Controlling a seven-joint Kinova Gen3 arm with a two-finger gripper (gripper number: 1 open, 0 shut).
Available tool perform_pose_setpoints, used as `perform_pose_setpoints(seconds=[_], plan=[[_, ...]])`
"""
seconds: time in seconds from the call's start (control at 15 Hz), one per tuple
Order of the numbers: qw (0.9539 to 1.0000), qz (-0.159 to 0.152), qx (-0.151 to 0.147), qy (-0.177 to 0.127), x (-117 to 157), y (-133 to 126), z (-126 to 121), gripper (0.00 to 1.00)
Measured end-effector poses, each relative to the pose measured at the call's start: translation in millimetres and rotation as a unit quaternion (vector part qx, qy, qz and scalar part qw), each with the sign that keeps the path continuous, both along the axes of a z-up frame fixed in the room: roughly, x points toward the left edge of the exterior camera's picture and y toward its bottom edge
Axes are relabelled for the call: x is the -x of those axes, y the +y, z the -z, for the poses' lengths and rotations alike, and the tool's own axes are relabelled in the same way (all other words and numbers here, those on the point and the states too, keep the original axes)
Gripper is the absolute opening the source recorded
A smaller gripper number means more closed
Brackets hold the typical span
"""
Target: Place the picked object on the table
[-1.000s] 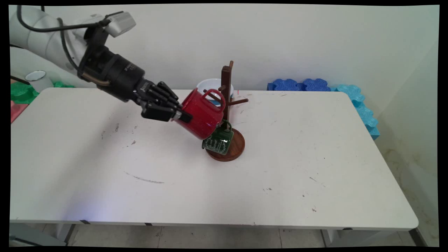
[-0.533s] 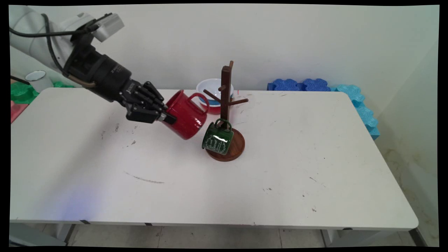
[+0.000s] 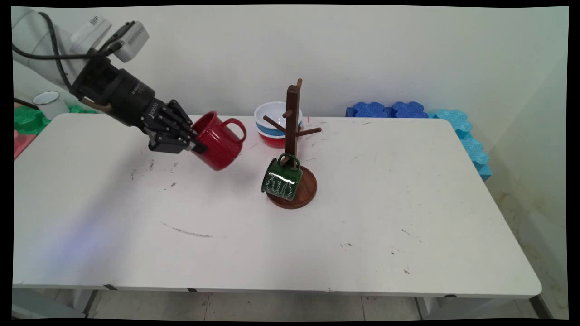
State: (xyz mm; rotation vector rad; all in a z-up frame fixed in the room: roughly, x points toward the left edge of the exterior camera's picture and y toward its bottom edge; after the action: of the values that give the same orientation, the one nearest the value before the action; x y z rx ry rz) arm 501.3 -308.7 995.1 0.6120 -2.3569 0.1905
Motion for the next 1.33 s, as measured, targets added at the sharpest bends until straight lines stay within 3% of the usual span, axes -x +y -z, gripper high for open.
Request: perform_pose_setpoints(seconds=[0.53, 1.33], plan=[[0.9958, -0.014, 0.036, -0.083, -17.6, -18.9, 19.2, 0.0], [0.9819, 0.004, 0.068, -0.177, -11.1, -57.3, 71.6, 0.0]])
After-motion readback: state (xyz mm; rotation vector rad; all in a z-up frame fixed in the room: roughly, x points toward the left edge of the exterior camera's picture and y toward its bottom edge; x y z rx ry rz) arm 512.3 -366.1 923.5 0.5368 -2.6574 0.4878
